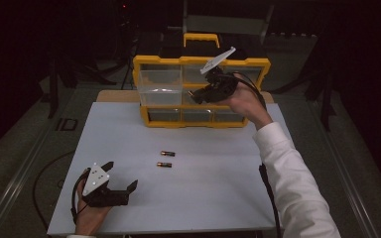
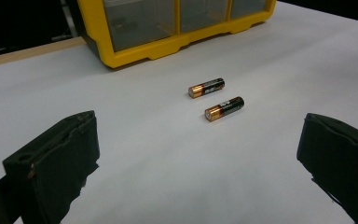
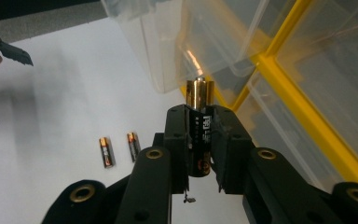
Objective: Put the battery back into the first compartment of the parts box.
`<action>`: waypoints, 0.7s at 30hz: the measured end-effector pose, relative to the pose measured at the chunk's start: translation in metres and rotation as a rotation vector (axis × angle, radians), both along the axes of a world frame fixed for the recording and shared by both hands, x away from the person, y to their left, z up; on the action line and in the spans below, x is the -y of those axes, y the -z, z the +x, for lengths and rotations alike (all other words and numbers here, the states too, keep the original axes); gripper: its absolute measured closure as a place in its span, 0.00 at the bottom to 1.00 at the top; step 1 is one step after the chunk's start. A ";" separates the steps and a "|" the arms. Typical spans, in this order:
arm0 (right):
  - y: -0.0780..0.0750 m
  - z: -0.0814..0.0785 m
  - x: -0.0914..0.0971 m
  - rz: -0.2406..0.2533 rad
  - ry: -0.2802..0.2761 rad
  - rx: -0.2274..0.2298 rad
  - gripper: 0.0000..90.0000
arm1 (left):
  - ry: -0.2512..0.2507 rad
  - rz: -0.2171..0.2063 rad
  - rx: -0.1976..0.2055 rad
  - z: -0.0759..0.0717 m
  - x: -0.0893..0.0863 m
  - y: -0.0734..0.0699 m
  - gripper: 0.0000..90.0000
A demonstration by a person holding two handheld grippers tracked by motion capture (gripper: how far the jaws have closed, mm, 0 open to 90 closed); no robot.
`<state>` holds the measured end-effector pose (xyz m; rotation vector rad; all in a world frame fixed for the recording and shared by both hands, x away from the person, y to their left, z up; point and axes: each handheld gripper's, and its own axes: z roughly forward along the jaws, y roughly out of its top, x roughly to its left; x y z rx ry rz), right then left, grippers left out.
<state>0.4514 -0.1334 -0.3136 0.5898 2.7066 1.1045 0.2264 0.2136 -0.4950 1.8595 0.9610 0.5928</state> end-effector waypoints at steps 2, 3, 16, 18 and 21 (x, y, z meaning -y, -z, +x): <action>-0.004 0.002 0.000 0.003 0.003 0.002 0.86 | -0.001 -0.001 -0.001 0.000 0.000 0.000 0.00; -0.005 0.003 0.001 0.002 0.002 0.003 0.86 | 0.001 0.000 -0.002 0.000 0.000 0.000 0.00; -0.023 0.008 0.001 0.041 0.018 0.001 0.86 | 0.002 0.003 -0.002 0.000 0.001 0.000 0.00; -0.024 0.009 0.001 0.043 0.019 0.001 0.86 | 0.001 0.002 -0.003 0.000 0.001 0.000 0.00; -0.029 0.010 0.001 0.056 0.018 0.005 0.86 | 0.001 0.001 -0.002 0.000 0.001 0.000 0.00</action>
